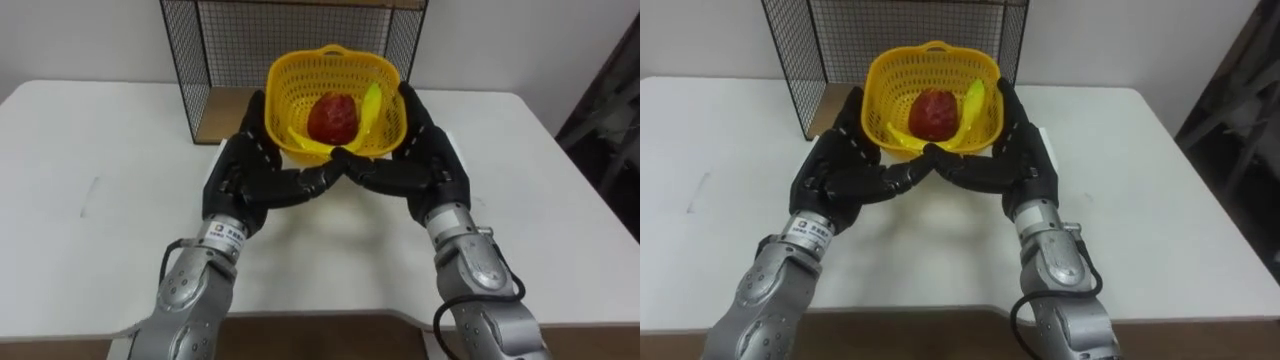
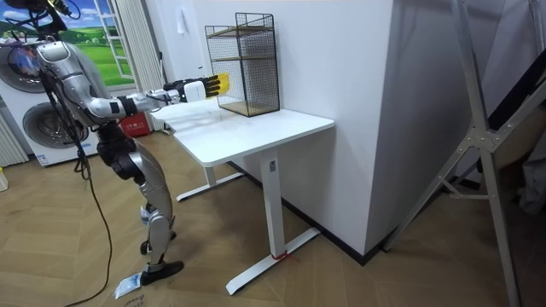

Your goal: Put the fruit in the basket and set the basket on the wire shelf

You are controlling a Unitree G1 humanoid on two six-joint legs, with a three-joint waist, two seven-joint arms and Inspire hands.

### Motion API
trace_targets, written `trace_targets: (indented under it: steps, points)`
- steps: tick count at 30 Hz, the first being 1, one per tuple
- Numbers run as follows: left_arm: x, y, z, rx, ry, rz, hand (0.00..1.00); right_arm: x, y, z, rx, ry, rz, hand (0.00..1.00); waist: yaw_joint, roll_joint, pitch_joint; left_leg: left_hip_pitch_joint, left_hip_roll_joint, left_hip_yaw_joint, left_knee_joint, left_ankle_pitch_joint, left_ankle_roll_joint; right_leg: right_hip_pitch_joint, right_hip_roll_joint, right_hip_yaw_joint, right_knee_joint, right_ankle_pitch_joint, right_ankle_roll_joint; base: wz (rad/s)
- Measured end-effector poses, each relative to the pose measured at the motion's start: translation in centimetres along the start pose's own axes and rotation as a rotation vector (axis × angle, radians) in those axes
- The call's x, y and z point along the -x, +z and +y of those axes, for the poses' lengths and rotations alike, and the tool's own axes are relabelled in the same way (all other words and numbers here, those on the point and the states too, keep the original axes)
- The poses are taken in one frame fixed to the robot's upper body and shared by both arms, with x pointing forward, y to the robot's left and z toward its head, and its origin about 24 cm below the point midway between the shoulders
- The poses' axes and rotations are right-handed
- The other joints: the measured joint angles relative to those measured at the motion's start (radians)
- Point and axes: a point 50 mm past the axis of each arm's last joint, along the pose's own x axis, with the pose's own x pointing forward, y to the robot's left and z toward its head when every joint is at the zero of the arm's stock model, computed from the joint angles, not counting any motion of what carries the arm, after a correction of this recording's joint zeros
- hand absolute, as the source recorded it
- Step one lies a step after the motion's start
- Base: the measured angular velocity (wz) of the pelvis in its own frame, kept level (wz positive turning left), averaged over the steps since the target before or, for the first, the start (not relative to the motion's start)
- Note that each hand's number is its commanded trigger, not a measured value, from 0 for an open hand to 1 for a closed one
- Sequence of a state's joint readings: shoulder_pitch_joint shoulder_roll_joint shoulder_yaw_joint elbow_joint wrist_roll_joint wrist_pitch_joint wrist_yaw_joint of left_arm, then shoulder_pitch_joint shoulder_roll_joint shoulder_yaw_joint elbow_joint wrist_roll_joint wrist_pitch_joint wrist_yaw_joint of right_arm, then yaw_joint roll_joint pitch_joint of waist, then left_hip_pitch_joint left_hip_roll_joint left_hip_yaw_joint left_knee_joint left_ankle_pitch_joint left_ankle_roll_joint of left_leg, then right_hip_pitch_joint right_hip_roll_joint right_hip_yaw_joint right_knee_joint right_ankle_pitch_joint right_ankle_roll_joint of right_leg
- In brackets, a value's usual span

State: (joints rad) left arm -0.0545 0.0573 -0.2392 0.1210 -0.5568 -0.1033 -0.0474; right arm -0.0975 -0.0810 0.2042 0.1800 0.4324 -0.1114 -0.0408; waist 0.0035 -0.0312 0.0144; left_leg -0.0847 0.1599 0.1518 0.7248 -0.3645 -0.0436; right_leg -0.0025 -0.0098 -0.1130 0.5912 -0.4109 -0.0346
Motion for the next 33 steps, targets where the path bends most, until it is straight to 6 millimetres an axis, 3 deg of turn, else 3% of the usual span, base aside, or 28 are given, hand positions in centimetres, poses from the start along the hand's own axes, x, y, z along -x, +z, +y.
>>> trace_targets:
  steps: [1,3,4,5,6,7,8,9,13,16,21,33]
  points:
    - [0.0,0.01,0.01,-0.002,0.0,0.0,0.0,0.0,-0.09,0.03,-0.001,-0.001,0.003,0.0,0.002,0.001,-0.0003,-0.002,0.003,-0.003,0.01,0.005,0.001,0.004,0.001,0.0,0.0,0.002,-0.001,-0.11]
    - [0.02,0.15,0.17,-0.011,0.004,-0.008,0.0,-0.05,-0.04,0.25,-0.003,0.004,-0.006,0.0,0.005,-0.019,0.0051,-0.034,-0.006,-0.008,0.045,0.057,0.004,0.018,-0.008,0.015,-0.001,0.008,-0.012,-0.03]
    - [0.03,0.16,0.19,-0.013,0.003,-0.008,0.0,-0.06,-0.02,0.24,-0.004,0.004,-0.009,0.0,0.007,-0.029,0.011,-0.047,-0.016,-0.018,0.045,0.055,0.006,0.02,-0.014,0.019,-0.004,0.01,-0.013,0.0]
    - [0.0,0.11,0.03,-0.01,-0.002,-0.008,0.0,-0.05,-0.03,0.08,-0.006,0.0,-0.011,0.0,0.006,-0.035,0.0104,-0.071,-0.05,-0.024,-0.045,0.056,0.008,0.015,-0.029,0.021,-0.01,0.012,-0.01,-0.06]
    - [-0.04,0.04,-0.14,-0.002,-0.004,-0.008,0.0,-0.02,-0.04,-0.14,0.0,-0.004,-0.008,0.0,0.005,-0.029,0.0079,-0.106,-0.066,-0.022,-0.156,0.098,0.01,0.008,-0.031,0.024,-0.024,0.017,-0.006,-0.18]
    - [-0.04,0.05,-0.14,-0.001,-0.003,-0.009,0.0,0.0,-0.12,-0.18,0.001,-0.006,-0.005,0.0,0.009,-0.027,0.0069,-0.117,-0.073,-0.022,-0.187,0.156,0.016,0.005,-0.032,0.035,-0.027,0.017,-0.003,-0.39]
    - [0.02,0.09,0.03,-0.008,-0.001,-0.008,0.0,0.12,-0.34,-0.2,0.003,-0.006,0.005,0.0,0.019,-0.017,-0.0007,-0.112,-0.077,-0.015,-0.226,0.222,0.037,0.006,-0.036,0.034,-0.047,0.022,0.004,-0.19]
    - [0.0,0.22,0.15,-0.011,-0.002,-0.01,0.0,0.17,-0.42,-0.21,0.003,-0.007,0.007,0.0,0.005,-0.032,-0.0106,-0.104,-0.09,-0.015,-0.261,0.229,0.043,0.008,-0.04,0.03,-0.079,0.032,0.016,0.0]
    - [-0.01,0.3,0.08,-0.012,-0.007,-0.011,0.0,0.14,-0.13,-0.52,0.023,-0.004,0.001,0.0,0.001,-0.039,-0.0088,-0.093,-0.106,-0.019,-0.288,0.236,0.05,0.039,-0.043,0.016,-0.162,0.07,0.019,0.03]
    - [-0.01,0.31,0.06,-0.012,-0.009,-0.012,0.0,0.1,0.02,-0.52,0.025,-0.001,-0.004,0.0,-0.005,-0.037,-0.004,-0.077,-0.131,-0.024,-0.302,0.23,0.054,0.054,-0.073,0.0,-0.167,0.063,0.032,0.09]
    - [-0.01,0.25,-0.05,-0.015,-0.016,-0.01,0.0,0.03,0.16,-0.45,0.029,0.003,-0.008,0.0,-0.007,-0.035,0.0012,-0.081,-0.143,-0.029,-0.315,0.223,0.057,0.057,-0.083,-0.015,-0.183,0.056,0.036,0.07]
    - [-0.05,0.55,-0.22,-0.011,-0.021,-0.024,0.0,-0.01,0.55,-0.19,0.036,0.008,-0.027,0.0,-0.025,-0.032,0.0007,-0.095,-0.186,-0.032,-0.314,0.205,0.076,0.054,-0.113,-0.026,-0.188,0.039,0.062,0.05]
